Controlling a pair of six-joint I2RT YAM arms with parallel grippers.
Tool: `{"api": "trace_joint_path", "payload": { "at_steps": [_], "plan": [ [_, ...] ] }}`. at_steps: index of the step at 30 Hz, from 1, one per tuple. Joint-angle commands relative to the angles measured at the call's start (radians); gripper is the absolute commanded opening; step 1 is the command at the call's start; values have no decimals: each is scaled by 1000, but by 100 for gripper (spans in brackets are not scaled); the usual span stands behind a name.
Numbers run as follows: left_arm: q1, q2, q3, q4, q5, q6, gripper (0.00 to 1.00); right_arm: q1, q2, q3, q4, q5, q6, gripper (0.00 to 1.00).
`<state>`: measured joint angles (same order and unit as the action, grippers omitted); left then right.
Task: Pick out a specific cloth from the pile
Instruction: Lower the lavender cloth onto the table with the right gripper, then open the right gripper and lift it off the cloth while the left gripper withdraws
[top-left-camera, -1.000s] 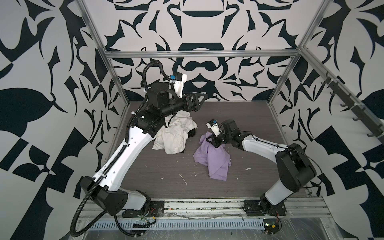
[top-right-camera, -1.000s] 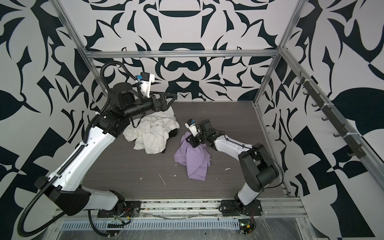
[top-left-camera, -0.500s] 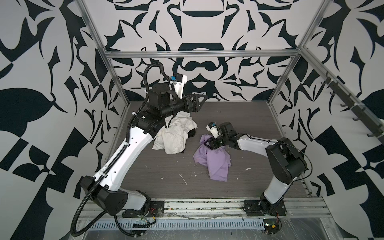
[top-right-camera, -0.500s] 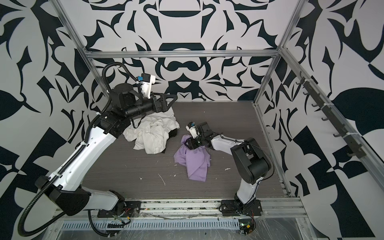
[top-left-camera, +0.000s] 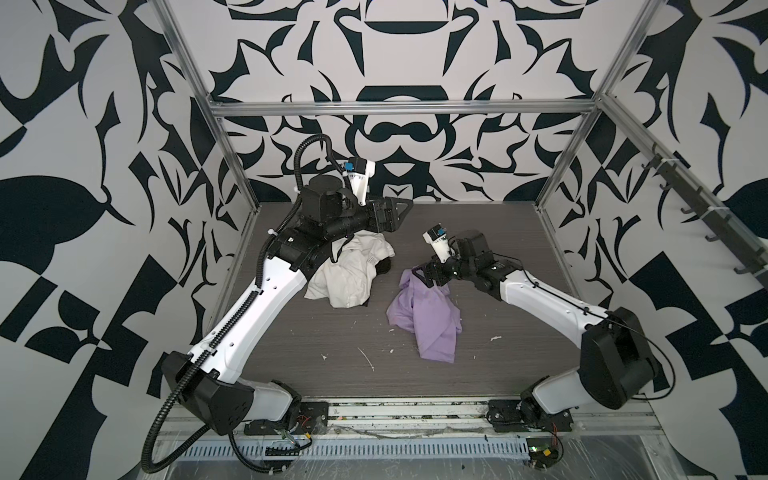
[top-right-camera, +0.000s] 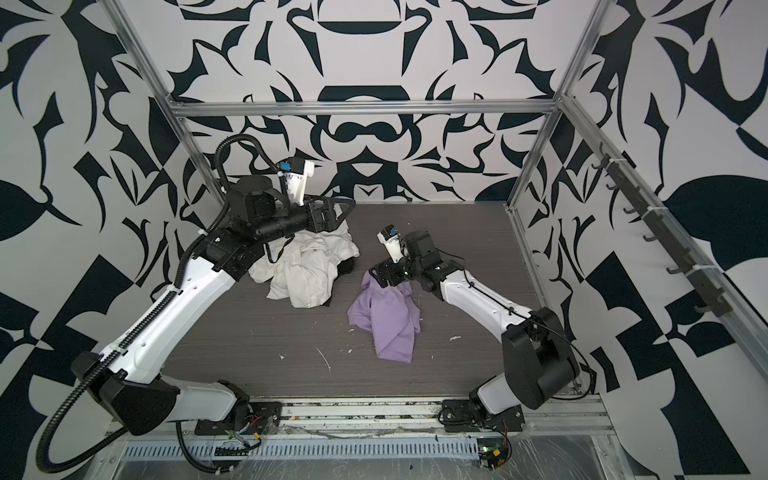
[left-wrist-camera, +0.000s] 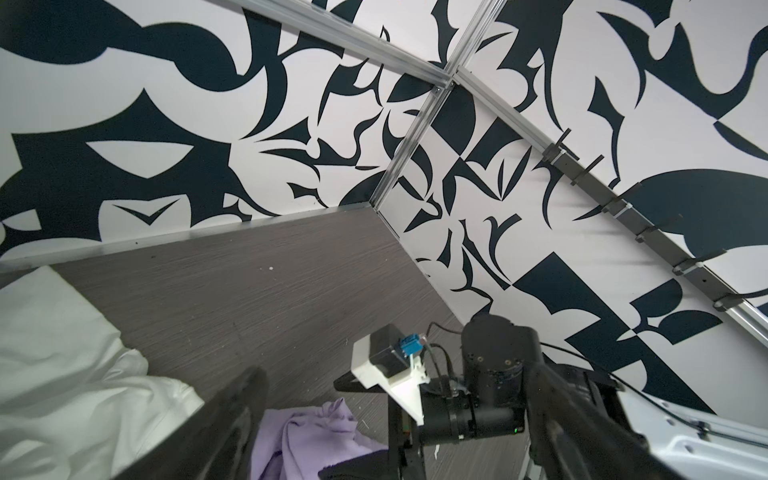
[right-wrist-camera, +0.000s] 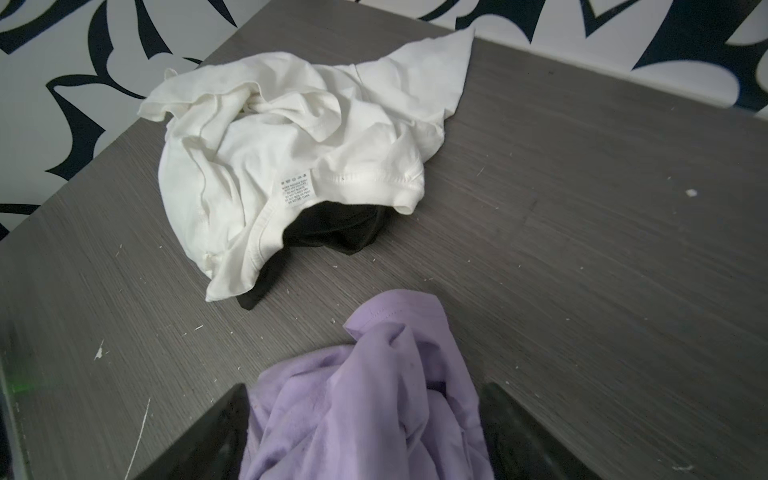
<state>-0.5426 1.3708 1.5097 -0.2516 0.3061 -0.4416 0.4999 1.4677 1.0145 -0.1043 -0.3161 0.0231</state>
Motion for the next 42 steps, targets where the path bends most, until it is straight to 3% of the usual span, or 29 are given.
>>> {"api": "trace_joint_path", "payload": {
  "at_steps": [1,9,21,26,33,42],
  "plan": [
    [9,-46,-21,17,-17,1,100,-2,-34,10,-22,14,-17,84],
    [18,-89,-88,0,-37,12,100,-2,20,-19,-30,52,-22,74],
    [41,-194,-326,-23,-77,-62,100,-1,113,-106,57,141,-9,76],
    [52,-217,-440,-53,-162,-149,100,-4,102,-103,73,162,3,76],
    [52,-128,-648,77,-160,-363,100,-5,30,-72,74,177,18,78],
    [122,54,-667,130,-121,-364,99,-7,-62,-88,58,210,20,80]
  ]
}}
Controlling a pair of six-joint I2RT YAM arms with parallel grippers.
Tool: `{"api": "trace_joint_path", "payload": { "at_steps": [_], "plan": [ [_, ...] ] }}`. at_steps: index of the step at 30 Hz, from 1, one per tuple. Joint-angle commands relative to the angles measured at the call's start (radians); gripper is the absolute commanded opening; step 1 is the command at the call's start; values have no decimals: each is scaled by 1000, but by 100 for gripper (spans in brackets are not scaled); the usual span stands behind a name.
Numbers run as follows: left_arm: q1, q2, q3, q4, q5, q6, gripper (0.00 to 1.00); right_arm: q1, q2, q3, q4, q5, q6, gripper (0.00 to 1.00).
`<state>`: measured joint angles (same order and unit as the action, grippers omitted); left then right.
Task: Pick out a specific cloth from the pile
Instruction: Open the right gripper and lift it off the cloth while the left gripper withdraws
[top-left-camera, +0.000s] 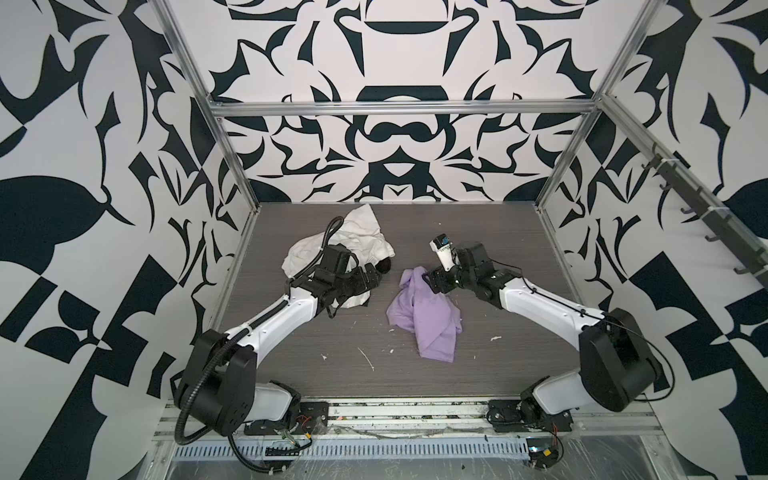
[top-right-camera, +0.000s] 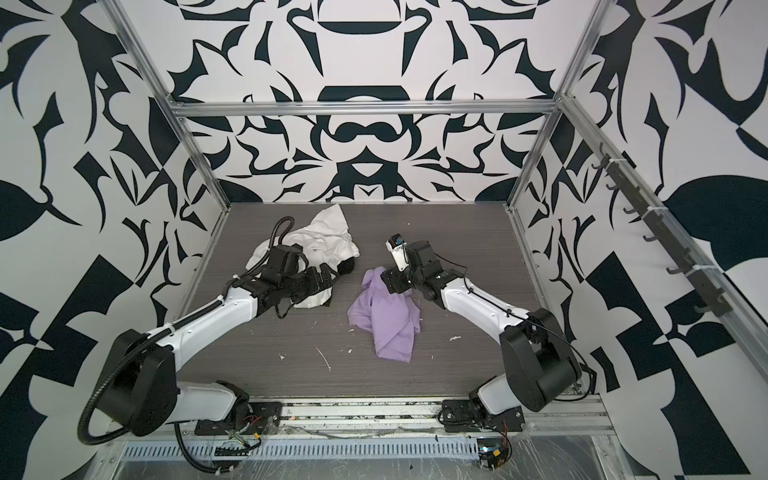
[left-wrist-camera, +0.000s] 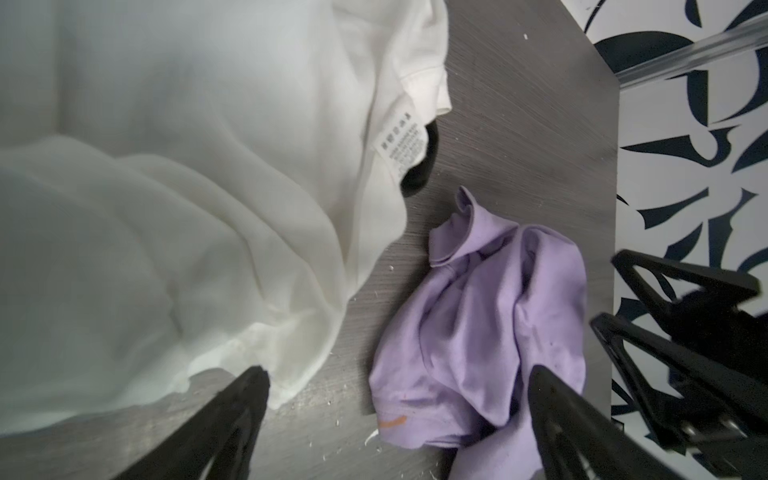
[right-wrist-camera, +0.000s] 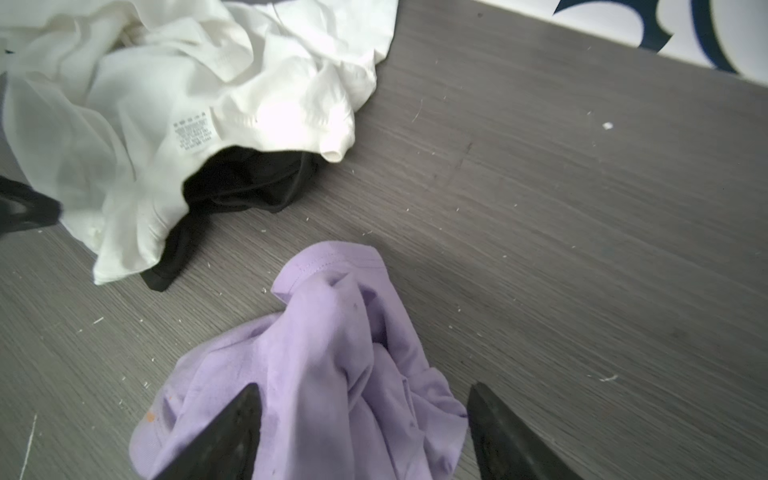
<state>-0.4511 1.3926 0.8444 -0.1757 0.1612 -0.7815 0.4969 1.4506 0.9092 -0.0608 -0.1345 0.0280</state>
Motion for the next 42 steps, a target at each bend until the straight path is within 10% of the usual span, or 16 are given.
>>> {"api": "trace_joint_path", "payload": {
  "at_steps": [1,25,42],
  "plan": [
    [44,48,-6,66,35,-26,100,-6,-58,11,17,35,16,81],
    [243,449,327,111,23,37,100,-126,-266,-158,104,136,67,81],
    [339,270,215,92,18,124,100,-188,-264,-328,353,377,37,82]
  ]
}}
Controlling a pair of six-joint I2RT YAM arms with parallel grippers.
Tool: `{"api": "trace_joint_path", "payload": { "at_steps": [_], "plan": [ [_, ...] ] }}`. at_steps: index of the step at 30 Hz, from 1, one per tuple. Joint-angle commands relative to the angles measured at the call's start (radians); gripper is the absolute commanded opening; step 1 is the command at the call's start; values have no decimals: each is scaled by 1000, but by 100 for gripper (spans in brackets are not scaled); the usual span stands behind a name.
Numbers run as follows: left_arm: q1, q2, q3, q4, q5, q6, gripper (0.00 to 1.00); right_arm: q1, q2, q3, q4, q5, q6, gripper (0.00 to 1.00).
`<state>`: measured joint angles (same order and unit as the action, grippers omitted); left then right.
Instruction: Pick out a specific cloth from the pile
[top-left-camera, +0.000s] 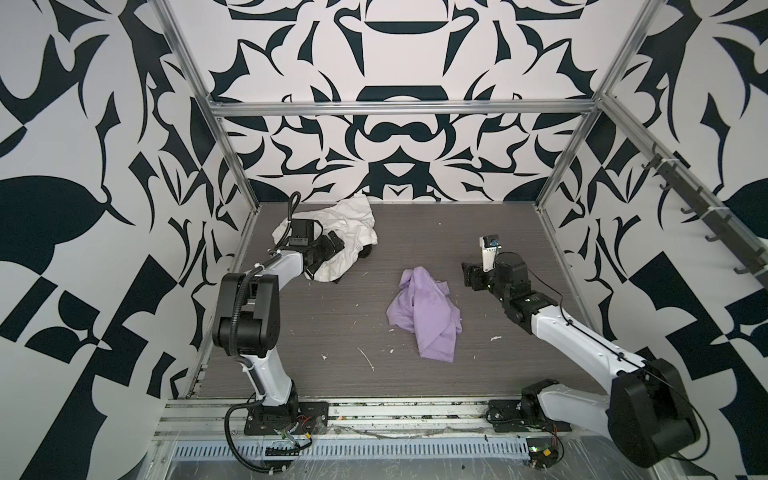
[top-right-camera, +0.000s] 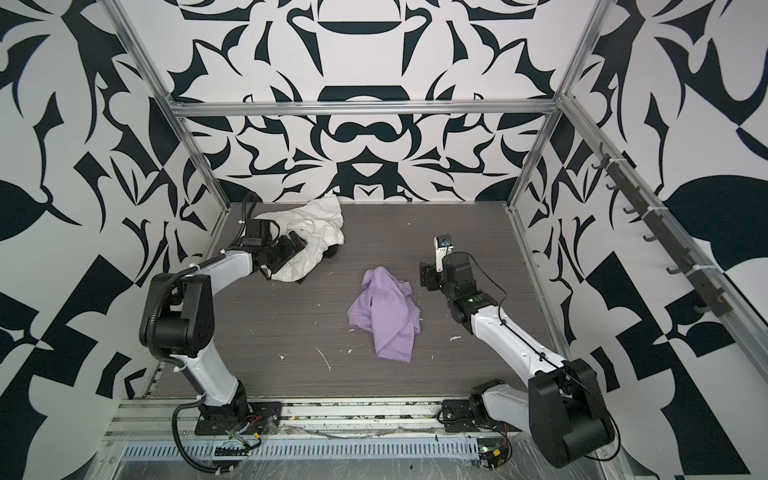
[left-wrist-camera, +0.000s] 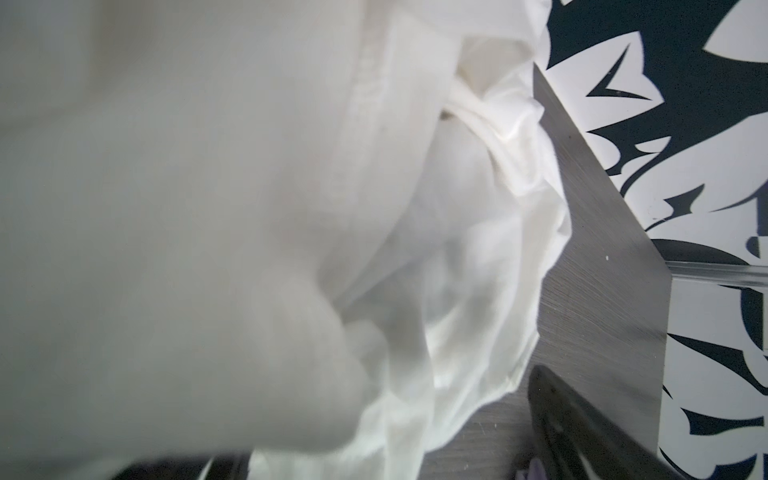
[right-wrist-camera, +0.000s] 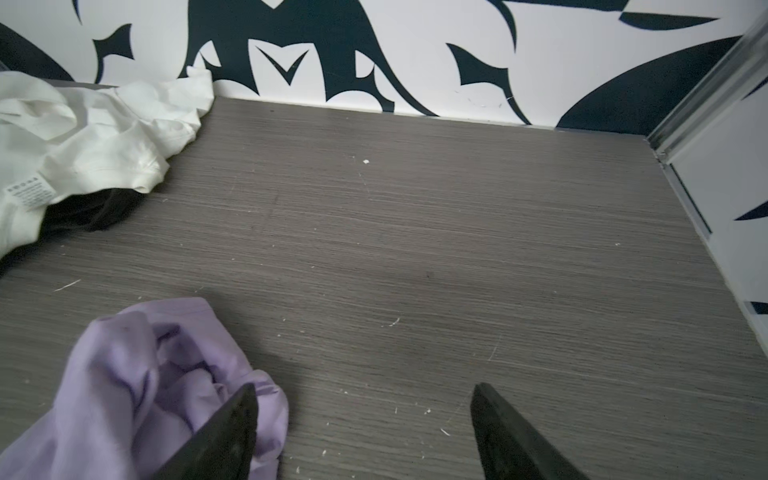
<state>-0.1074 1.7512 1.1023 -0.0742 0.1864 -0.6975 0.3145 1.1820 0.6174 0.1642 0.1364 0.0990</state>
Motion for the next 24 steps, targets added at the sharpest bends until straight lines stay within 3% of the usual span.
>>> {"api": "trace_joint_path", "payload": {
  "at_steps": [1,7,9,14,17,21,24],
  "plan": [
    [-4,-117,-59,-14,-16,54,100,-5,9,-51,157,116,-56,82],
    [-4,-322,-185,-24,-87,176,100,-6,70,-119,297,225,-137,82],
    [-3,-397,-234,-5,-165,222,100,-6,102,-161,393,267,-170,82],
    [-3,-548,-474,293,-403,326,100,-6,229,-267,689,394,-247,82],
    [-4,-541,-564,446,-474,456,99,-6,287,-311,834,408,-239,81],
    [-1,-492,-614,485,-433,651,99,-7,366,-296,904,501,-227,85],
    [9,-443,-653,555,-407,662,100,-23,342,-290,842,482,-190,86]
  ]
}}
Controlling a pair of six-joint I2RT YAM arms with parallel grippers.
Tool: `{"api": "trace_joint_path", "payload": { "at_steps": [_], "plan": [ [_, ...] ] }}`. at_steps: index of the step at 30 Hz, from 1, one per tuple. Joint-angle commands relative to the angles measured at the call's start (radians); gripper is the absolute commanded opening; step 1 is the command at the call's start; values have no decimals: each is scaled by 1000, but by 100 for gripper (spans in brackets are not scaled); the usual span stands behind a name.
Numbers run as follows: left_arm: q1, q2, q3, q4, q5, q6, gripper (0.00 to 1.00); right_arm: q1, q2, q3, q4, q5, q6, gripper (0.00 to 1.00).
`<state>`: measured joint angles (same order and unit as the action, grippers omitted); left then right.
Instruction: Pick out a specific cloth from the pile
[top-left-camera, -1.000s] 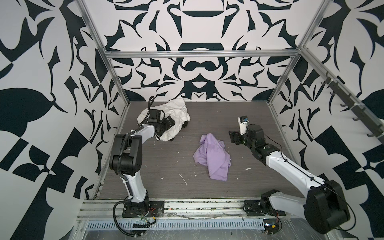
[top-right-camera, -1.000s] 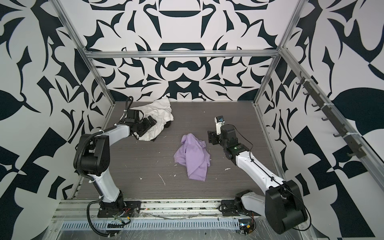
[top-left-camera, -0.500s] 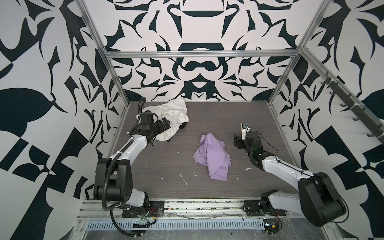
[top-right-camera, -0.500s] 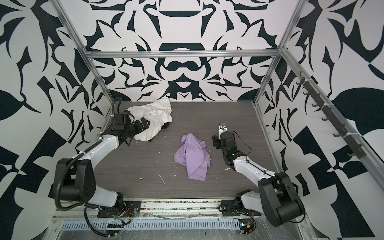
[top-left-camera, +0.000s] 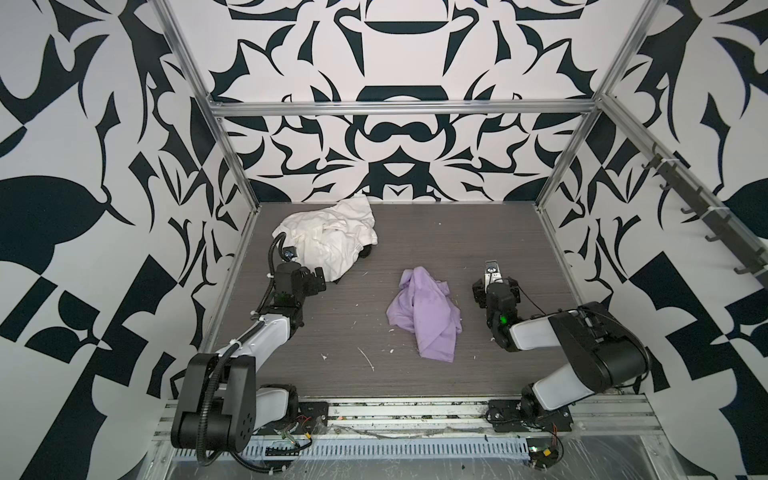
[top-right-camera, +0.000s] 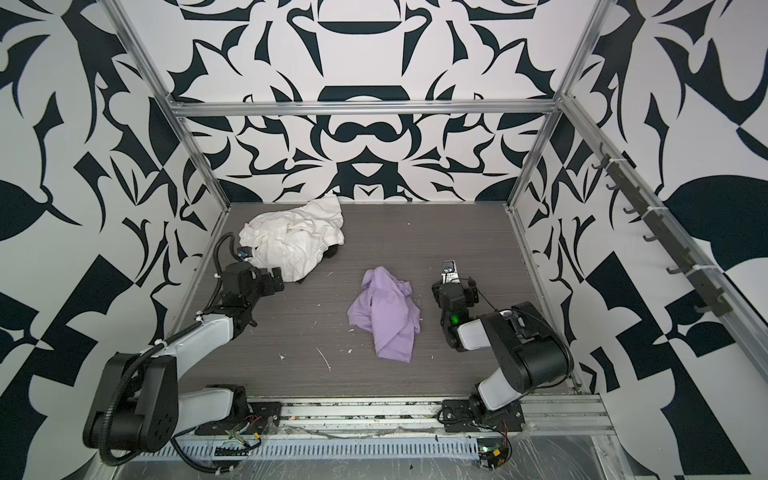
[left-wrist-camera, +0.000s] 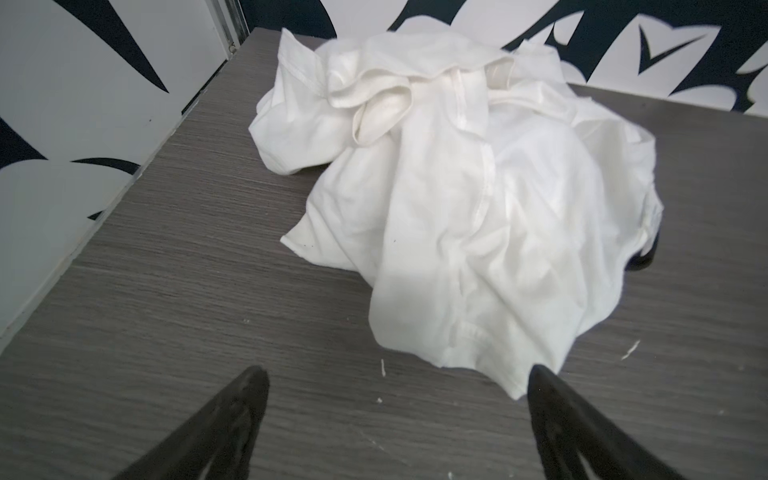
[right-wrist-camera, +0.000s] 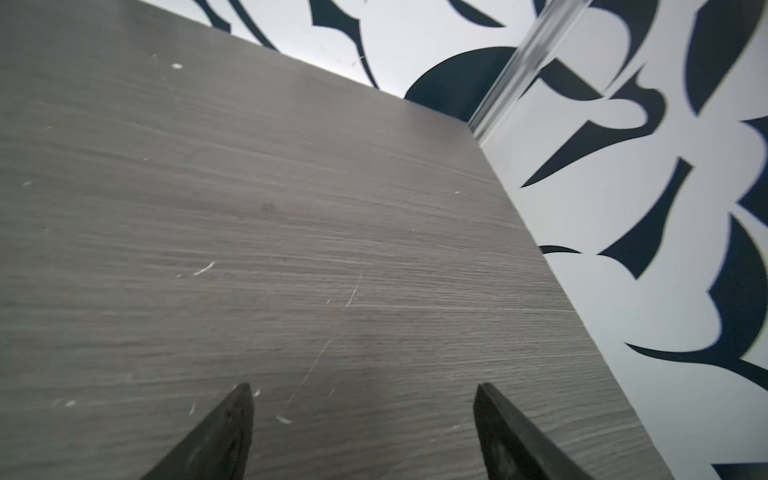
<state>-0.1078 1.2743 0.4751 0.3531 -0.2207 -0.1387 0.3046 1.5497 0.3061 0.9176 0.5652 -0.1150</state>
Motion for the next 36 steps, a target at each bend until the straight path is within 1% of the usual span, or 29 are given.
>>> {"api": "trace_joint_path", "payload": {
  "at_steps": [1,2,4,6,8,10,12,14,15,17,18,19,20,23,33,36],
  "plan": [
    [15,50,-34,163,14,93,100,-21,-24,13,108,42,26,86],
    [23,66,-46,193,37,81,100,-27,-22,8,120,32,29,87],
    [53,106,-61,273,91,56,96,-33,-28,4,115,22,38,88],
    [62,114,-47,259,133,83,95,-36,-27,-2,124,18,41,88],
    [68,136,-70,349,147,115,96,-46,-26,-10,139,11,51,88],
    [87,192,-111,479,165,105,96,-73,-30,-20,145,-9,84,88],
    [91,253,-139,592,150,97,96,-92,-33,-23,132,-43,100,88],
    [92,280,-138,624,162,105,97,-92,-17,-23,149,-52,97,88],
    [92,283,-138,629,158,101,98,-93,4,-21,155,-50,106,88],
    [91,281,-132,606,160,98,100,-91,59,-18,232,-43,65,88],
    [92,283,-128,606,157,98,99,-91,41,-6,171,-46,77,88],
    [92,284,-126,606,156,100,100,-95,25,9,116,-53,102,91],
    [92,286,-124,603,155,98,99,-107,25,18,96,-66,114,99],
    [92,285,-122,596,156,95,99,-126,22,26,76,-85,125,100],
    [92,293,-112,586,144,91,99,-127,23,23,83,-86,120,99],
    [91,294,-111,585,143,92,99,-133,24,32,69,-102,122,100]
  ]
}}
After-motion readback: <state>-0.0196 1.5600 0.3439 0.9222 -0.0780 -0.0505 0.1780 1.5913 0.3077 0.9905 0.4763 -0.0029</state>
